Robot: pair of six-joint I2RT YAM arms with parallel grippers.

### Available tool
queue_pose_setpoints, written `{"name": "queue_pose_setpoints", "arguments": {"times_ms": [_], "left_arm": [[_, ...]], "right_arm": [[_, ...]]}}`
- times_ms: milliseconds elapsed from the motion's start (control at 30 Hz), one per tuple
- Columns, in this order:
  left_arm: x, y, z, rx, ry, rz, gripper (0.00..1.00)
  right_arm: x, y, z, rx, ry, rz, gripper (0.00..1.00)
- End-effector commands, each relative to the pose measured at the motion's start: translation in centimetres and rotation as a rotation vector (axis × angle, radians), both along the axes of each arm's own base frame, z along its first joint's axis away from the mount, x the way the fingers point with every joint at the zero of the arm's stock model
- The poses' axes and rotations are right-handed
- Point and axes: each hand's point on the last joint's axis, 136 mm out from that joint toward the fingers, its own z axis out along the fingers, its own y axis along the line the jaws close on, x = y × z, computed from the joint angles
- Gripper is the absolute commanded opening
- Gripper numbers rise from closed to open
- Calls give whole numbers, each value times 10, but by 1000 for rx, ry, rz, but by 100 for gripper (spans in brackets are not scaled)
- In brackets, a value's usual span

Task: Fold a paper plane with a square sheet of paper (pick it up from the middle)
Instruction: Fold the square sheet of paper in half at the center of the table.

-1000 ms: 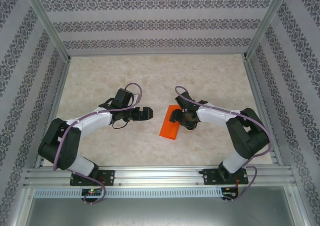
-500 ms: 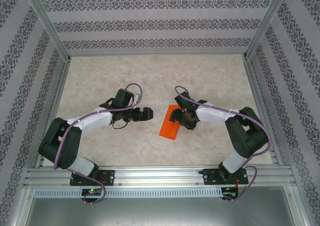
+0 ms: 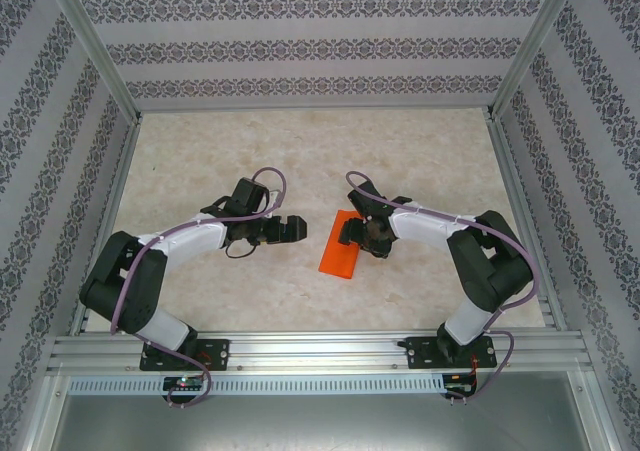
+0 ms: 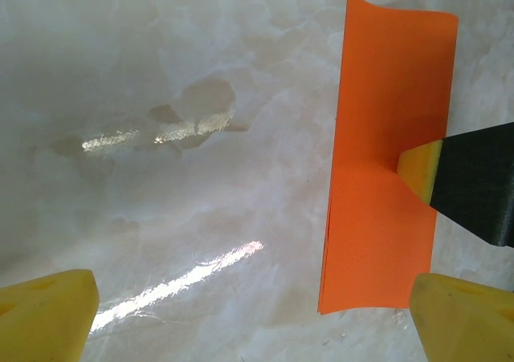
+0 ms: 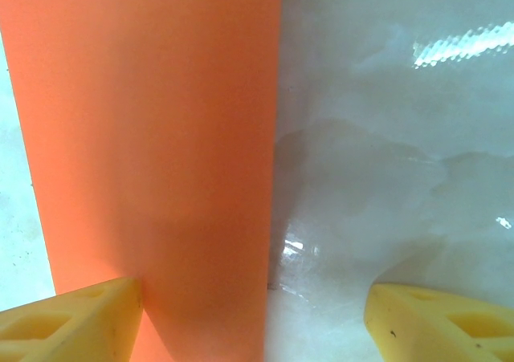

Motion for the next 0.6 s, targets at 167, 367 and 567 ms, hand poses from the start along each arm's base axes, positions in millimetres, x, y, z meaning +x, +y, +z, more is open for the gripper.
{"name": "queue_pose_setpoints", "arguments": {"times_ms": [167,367,567], "left_arm": [[2,-18,7,-31,-22,-63,96],[4,-21,7,-31,-20,-68,96],[3,-22,6,-32,-16,-76,94]], "right_arm": [[-12,-6,-40,-17,62,-39,77],[-12,-6,-40,-17,65,-39,77],[-12,-8,-39,-24,63,-42,77]]}}
